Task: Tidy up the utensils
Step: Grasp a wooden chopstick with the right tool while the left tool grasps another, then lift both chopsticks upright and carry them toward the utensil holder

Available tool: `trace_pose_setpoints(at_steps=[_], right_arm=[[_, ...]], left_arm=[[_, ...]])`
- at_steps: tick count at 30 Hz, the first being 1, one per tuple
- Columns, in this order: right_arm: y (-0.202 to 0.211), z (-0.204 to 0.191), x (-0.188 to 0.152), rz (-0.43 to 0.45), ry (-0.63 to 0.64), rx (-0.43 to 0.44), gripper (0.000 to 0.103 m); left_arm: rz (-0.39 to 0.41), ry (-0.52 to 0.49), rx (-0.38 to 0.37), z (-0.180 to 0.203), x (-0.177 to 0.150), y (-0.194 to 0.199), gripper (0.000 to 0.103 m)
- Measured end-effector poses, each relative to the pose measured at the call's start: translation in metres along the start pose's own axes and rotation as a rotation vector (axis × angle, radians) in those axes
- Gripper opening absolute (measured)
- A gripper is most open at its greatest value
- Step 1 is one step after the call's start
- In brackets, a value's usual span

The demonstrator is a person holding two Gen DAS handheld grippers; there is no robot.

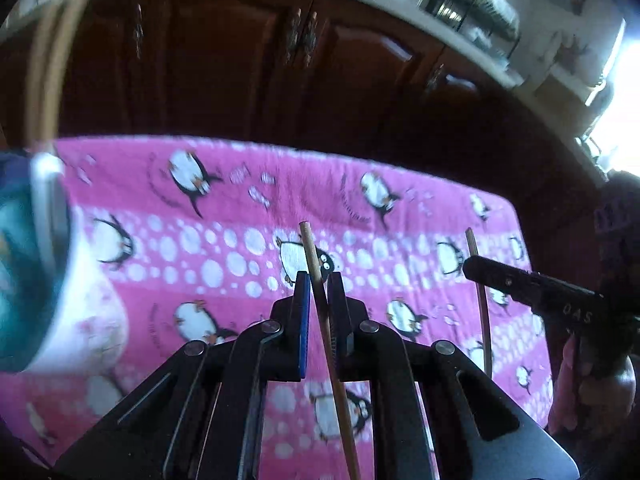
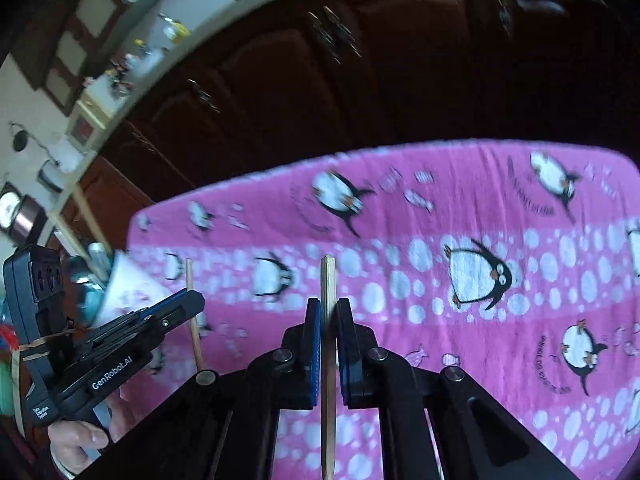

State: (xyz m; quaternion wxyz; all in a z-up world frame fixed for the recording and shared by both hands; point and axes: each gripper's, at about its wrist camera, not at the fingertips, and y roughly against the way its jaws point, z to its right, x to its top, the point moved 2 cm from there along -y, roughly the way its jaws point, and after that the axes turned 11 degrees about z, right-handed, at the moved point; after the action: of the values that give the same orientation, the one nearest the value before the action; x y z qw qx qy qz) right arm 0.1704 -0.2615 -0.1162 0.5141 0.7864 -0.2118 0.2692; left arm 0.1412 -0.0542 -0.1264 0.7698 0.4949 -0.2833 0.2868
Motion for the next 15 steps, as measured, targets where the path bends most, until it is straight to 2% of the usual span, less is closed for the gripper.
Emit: trace_pose_setpoints(at_steps=[6,15], right_arm=[[0.043,-0.035,0.003,0.080,0.053,0.032,0.007],[0.084,-0.080,0.002,0.145,0.118,0.083,0.007]], left_arm=[[0.078,-0.036,0.008,0.004,0.004,0.050,0.007],[0.162,-0.034,0.018,-0.012,0.009,0.115,0.005]])
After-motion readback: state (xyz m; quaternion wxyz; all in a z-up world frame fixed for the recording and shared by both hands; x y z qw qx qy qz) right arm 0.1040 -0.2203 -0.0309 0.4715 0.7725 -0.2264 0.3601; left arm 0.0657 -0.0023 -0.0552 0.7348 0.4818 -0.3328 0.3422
